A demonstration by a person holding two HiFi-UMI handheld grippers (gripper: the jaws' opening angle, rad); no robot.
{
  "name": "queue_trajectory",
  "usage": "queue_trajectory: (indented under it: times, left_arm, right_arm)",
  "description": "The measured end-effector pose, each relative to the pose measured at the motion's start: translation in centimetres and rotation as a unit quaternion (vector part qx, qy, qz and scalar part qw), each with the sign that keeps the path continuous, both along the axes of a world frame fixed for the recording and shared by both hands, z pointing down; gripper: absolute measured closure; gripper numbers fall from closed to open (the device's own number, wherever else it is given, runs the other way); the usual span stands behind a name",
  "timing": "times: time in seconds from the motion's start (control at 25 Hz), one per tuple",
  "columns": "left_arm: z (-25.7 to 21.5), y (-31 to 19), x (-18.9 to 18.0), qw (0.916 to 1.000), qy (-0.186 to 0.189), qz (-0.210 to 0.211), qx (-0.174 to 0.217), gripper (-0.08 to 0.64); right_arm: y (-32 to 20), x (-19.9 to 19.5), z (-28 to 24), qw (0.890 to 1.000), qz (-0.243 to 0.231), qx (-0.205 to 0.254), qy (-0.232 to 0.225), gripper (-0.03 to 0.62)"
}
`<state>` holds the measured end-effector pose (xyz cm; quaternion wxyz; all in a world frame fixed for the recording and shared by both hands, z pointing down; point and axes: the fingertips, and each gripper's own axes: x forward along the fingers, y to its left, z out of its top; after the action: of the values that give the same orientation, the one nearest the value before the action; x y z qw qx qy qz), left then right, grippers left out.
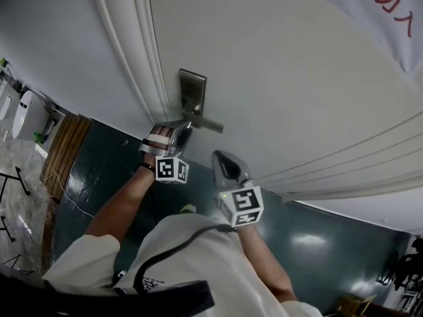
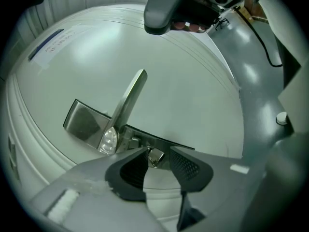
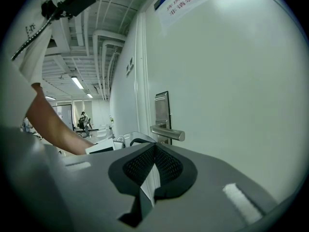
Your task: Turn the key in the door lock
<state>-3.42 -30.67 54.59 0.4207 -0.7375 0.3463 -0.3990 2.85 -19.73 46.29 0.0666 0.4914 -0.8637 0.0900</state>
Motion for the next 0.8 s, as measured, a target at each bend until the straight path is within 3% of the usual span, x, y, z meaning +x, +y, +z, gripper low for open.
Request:
queue_trajectory:
  times: [0.4, 0.64, 0.8]
  left_arm:
    - [-0.2, -0.3, -0.3, 0.9998, -0.006, -0.004, 0.016, 0.497]
    - [0.0, -0.6, -0.6, 0.9983, 0.048, -0.031, -0.009, 0.517]
    - [-0.2, -0.7, -0.9, 0.9898, 0.118, -0.066, -0.044, 0.523]
  right_arm:
    - [0.1, 1.1, 0.2, 1.0, 0.003, -0.006, 0.003, 0.584]
    - [0.3, 1.6, 0.7, 1.0, 0.006, -0.006, 0.0, 0.584]
    - [0.3, 1.7, 0.4, 1.0, 0.004, -0.003, -0.005, 0.584]
